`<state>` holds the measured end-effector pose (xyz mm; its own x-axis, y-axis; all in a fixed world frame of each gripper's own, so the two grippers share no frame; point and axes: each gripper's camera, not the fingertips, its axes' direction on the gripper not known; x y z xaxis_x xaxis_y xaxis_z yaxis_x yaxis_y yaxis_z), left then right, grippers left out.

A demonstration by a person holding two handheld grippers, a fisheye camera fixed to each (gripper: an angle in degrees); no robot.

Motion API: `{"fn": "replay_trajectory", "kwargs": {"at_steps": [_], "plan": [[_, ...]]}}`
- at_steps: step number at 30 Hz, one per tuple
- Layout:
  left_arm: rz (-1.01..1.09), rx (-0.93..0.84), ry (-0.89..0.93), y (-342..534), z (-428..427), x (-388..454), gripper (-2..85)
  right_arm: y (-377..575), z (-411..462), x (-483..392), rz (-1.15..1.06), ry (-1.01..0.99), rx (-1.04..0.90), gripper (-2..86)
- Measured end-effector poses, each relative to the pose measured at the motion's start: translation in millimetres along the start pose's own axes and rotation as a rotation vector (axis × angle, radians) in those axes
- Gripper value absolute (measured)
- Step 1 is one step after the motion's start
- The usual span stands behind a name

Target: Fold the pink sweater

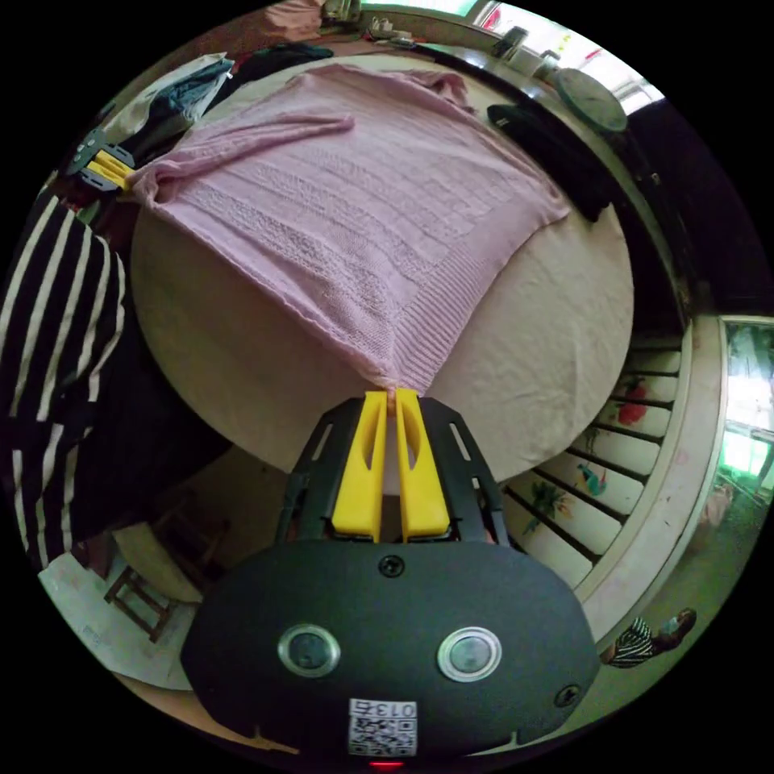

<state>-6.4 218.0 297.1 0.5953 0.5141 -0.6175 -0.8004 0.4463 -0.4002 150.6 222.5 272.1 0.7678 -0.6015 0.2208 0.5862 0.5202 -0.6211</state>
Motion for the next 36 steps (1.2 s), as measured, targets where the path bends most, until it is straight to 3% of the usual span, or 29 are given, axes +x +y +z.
{"fn": "replay_trajectory", "kwargs": {"at_steps": [6, 17, 22, 26, 29, 32, 36], "plan": [[0.065, -0.063, -0.031, -9, 8, 11, 1.2, -12, 15, 4, -0.01, -0.059, -0.061, 1.4], [0.044, 0.166, -0.279, -53, -76, -53, 1.7, -80, -33, 77, 0.025, 0.005, 0.058, 1.5], [0.032, 0.123, -0.307, -98, -55, -92, 2.5, -137, -3, 118, 0.089, -0.013, 0.003, 2.1], [-0.109, 0.062, -0.225, -115, -28, -127, 5.5, -161, 17, 141, 0.175, -0.058, -0.022, 3.7], [-0.274, 0.142, -0.178, -90, -42, -148, 10.0, -159, 12, 158, 0.27, -0.037, -0.012, 6.7], [-0.421, 0.249, -0.118, -50, -60, -158, 11.5, -143, -15, 167, 0.373, 0.003, 0.115, 7.4], [-0.426, 0.237, -0.141, -34, -53, -144, 11.1, -148, -31, 142, 0.297, -0.144, 0.278, 5.0]]}}
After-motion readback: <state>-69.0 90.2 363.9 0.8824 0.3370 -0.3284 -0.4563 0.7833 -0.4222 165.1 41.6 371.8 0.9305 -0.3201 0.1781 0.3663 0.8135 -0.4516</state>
